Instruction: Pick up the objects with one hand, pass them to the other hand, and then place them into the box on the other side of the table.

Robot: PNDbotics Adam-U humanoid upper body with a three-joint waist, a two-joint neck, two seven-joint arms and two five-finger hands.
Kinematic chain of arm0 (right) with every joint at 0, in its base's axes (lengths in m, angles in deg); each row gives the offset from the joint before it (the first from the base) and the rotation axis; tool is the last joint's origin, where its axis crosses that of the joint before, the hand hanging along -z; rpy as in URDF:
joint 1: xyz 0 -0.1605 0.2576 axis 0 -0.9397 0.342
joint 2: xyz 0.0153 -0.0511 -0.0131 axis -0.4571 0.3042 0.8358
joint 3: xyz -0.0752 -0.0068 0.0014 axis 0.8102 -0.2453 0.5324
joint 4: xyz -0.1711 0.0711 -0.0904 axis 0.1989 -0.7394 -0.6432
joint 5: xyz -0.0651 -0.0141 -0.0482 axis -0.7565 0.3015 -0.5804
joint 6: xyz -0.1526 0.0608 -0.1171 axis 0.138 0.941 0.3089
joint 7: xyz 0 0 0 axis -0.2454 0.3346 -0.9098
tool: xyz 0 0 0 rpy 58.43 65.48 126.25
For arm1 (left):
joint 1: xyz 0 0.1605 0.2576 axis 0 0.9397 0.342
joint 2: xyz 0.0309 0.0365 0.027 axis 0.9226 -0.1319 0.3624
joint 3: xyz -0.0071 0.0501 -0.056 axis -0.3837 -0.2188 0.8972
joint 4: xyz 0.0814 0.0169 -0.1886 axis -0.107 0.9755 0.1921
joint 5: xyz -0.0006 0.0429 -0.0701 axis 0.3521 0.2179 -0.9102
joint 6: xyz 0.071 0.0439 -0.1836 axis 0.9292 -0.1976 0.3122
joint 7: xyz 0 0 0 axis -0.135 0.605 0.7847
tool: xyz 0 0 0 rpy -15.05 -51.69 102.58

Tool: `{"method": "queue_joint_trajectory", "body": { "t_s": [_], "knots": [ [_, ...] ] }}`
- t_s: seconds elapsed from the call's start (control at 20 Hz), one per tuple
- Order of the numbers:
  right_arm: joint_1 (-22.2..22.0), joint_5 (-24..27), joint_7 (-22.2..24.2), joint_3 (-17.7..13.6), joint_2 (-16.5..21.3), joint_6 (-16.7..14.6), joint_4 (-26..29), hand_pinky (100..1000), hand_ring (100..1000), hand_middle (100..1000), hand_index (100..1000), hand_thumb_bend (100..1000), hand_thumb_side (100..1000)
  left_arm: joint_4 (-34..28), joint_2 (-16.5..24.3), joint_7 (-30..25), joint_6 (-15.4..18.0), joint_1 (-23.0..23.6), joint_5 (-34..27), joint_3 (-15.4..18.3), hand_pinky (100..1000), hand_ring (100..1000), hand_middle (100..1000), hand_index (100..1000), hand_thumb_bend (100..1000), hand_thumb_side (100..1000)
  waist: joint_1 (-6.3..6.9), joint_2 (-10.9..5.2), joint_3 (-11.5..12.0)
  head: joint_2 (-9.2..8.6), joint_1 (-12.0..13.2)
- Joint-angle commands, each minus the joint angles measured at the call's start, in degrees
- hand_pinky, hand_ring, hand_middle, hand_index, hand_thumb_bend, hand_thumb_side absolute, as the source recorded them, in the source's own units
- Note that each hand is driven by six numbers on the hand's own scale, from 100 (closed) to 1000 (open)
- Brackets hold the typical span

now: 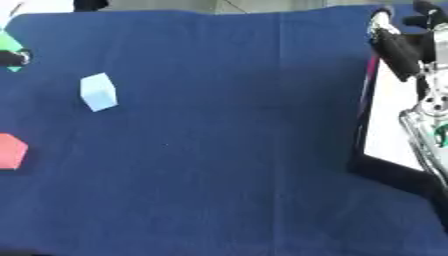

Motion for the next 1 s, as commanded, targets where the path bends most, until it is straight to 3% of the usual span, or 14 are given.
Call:
{"method": "queue_joint_trajectory", "body": {
  "t_s": [0.05,0.45,0.7,1.0],
  "knots": [
    [1.29,-2.17,0.03,-0.93,-0.34,-0.39,1.44,678,810,833,935,100,533,-5.84,3.69,-0.93,-1.03,0.03,-0.1,-0.61,837,795,644,535,100,184,-0.05,-2.37,0.64,0.68,-0.96],
    [3.46,-6.73,2.07,-0.87,-2.24,0.35,1.65,678,817,840,935,100,467,-24.38,4.41,-3.99,-1.13,3.01,0.06,-3.69,832,776,633,535,100,187,-0.81,-4.41,2.49,1.43,-3.36],
    [5.39,-9.58,6.44,0.5,-3.86,2.08,1.27,685,836,860,943,100,452,-38.38,4.27,-6.91,-0.05,6.08,-2.47,-6.28,824,754,626,540,100,203,-0.88,-5.43,3.2,1.62,-5.04],
    [6.94,-13.49,11.76,1.71,-5.8,4.05,2.19,689,844,873,948,100,437,-49.87,3.35,-9.99,0.11,8.83,-3.84,-9.2,816,745,623,539,100,202,-0.58,-5.94,3.52,2.42,-8.5]
  ]
}}
